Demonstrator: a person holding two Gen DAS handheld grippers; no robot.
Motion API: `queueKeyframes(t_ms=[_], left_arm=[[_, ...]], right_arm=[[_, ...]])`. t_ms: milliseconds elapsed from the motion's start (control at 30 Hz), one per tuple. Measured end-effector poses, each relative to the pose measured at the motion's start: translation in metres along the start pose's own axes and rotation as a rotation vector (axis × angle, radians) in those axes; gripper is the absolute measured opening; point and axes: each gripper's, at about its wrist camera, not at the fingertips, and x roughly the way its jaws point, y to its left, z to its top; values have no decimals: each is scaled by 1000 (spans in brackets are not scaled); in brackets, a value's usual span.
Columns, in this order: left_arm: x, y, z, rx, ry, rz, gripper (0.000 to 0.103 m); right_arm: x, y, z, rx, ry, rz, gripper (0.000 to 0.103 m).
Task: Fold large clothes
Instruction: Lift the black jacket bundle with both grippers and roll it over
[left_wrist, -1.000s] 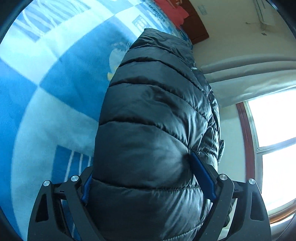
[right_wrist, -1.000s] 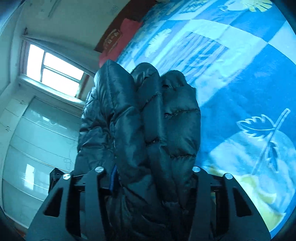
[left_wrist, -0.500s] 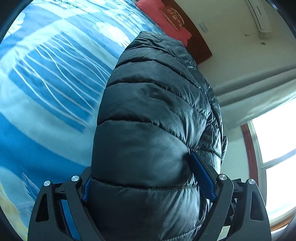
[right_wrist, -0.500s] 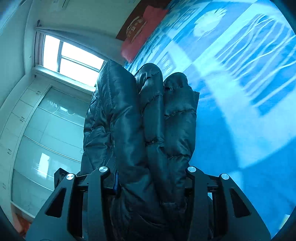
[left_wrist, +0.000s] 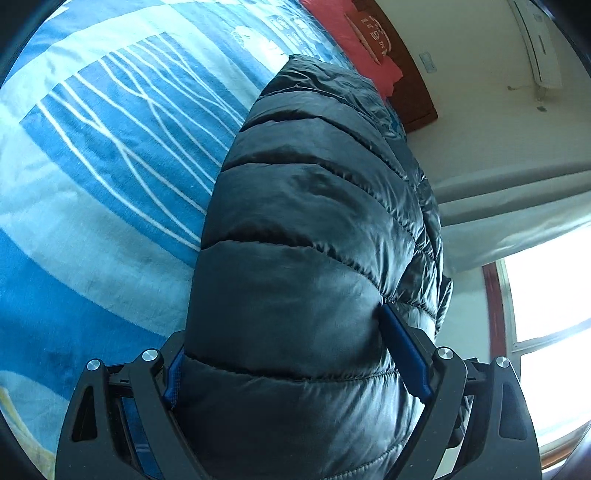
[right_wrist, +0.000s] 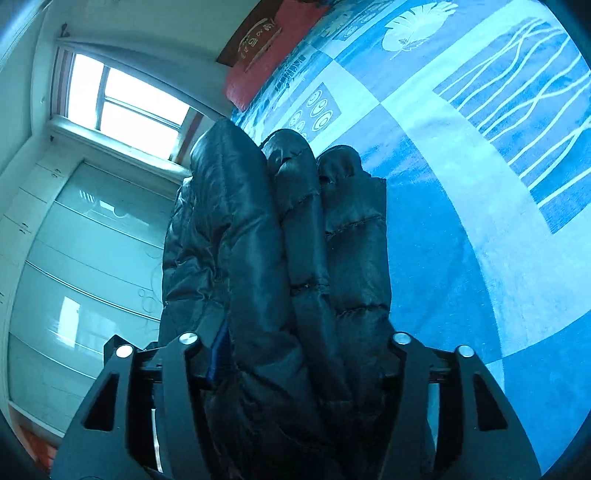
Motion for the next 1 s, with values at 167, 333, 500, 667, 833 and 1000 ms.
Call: queueKeyframes(t_ms=[167,333,500,667,833,1000], left_arm=[[-17,5,3,-46,20,-27,87],[-29,8,2,-25,13,-17,86],[-28,18,15,-60,-7,-22,86],[-16,9,30,-40,-20,17,86],[-5,-3,35,54,-47,128,87],[5,-9,28,102,-63,186,87]], right_arm=[[-12,1,10,-10,8,-16,68],[-20,-7,23,7,-16,-16,77],[-11,-10,40,45,-2,7,79],[9,-16,56,98,26,30,82],[23,-29,56,155,45,-17,61],[26,-41,46,164,7,-9,53]])
